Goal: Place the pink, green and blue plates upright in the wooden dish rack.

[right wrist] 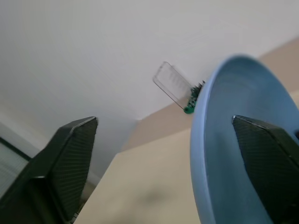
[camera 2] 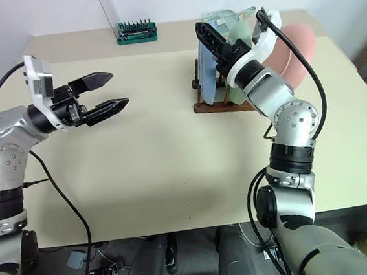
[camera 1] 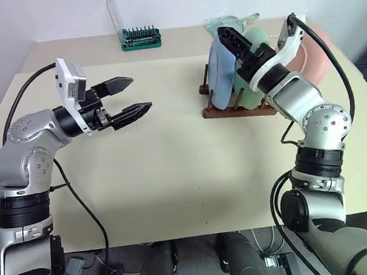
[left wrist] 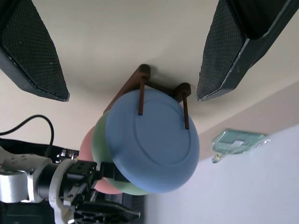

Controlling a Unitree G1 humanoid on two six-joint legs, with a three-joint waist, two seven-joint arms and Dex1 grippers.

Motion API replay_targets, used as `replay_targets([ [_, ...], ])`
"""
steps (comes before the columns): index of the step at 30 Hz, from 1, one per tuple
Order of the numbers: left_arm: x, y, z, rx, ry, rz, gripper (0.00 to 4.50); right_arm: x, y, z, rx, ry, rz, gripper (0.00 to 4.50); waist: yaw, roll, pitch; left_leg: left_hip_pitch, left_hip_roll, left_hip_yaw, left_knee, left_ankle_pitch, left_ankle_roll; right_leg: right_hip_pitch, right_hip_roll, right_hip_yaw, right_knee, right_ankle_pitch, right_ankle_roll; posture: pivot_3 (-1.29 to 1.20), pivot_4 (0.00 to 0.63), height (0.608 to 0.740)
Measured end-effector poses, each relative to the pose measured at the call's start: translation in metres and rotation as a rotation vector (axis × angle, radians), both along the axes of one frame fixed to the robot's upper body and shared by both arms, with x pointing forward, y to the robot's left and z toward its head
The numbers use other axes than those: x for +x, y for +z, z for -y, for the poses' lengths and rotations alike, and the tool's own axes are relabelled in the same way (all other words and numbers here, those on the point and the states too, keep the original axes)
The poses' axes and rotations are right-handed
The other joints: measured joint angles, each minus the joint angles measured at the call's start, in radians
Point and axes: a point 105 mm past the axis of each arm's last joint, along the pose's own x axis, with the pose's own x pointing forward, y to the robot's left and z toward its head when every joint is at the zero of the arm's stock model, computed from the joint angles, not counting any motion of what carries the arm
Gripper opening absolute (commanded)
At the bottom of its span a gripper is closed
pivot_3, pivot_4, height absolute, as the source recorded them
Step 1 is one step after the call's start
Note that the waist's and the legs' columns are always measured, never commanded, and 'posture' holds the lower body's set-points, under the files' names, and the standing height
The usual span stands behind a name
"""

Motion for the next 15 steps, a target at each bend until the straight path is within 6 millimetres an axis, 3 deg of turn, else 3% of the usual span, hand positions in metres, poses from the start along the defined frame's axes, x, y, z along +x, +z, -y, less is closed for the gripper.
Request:
replay_targets([
  [11,-0.005,0.002,0.006,-0.013,-0.048,0.005,4.5,-0.026,0.054,0.009,-0.082,0.048,0.284,4.43,0.002,0.0,0.0,0.0,0.0,0.0,0.0,0.0,0.0,0.0,0.0,0.0,0.0,0.0,0.0,0.0,0.15,0.724],
  [13,-0.01,0.002,0.01,-0.005,-0.07,0.017,4.5,-0.031,0.067,0.022,-0.127,0.023,0.345,3.89,0.004,0.0,0.0,0.0,0.0,0.0,0.0,0.0,0.0,0.0,0.0,0.0,-0.001,0.0,0.0,0.0,0.15,0.724],
  [15,-0.014,-0.002,0.019,0.011,-0.107,0.019,4.5,-0.027,0.082,0.061,-0.183,-0.125,0.379,3.09,0.011,-0.001,0.0,0.0,0.0,0.0,0.001,-0.001,0.001,0.001,0.0,0.0,-0.005,0.0,0.0,0.0,0.15,0.724],
])
